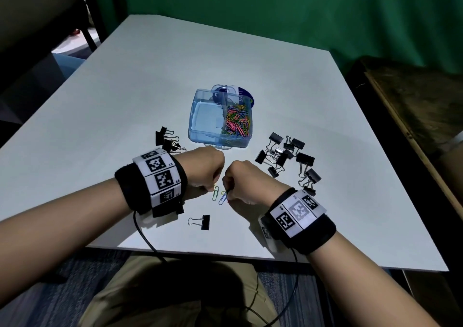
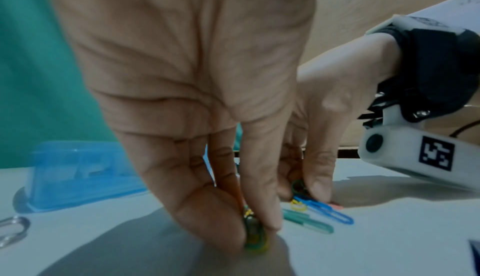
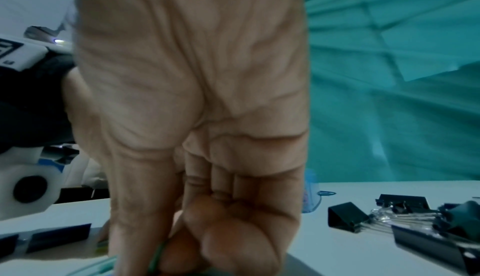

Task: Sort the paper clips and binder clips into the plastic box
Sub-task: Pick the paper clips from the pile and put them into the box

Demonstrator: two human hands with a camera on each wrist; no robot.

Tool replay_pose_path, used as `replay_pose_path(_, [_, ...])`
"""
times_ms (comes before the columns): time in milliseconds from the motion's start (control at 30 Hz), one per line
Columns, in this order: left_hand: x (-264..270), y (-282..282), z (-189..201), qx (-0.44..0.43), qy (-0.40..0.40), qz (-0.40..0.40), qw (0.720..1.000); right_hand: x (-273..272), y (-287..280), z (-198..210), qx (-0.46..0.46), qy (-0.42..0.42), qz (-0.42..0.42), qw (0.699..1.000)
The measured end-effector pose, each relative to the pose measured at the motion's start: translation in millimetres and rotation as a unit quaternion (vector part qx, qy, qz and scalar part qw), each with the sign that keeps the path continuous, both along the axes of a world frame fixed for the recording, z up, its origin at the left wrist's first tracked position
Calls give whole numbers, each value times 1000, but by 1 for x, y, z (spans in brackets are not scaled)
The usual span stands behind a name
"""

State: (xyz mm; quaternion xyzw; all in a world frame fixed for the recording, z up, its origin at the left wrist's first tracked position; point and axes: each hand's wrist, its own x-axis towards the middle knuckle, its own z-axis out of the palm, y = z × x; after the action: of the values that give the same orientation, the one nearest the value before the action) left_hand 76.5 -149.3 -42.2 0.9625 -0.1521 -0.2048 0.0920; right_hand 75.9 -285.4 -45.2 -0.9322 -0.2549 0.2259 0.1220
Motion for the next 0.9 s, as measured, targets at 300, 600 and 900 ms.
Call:
replay_pose_path(300, [-1,2,-5,20,-17,-28,999,13,-13,2,-35,36,13,999])
replay_pose_path(600, [14,3,22,-54,24,-49,997,13,-25,2,-63,52,44,996])
replay_pose_path(900, [71,9,54,-210,-204,88,952,31,-34,16,86,-16,-37,995])
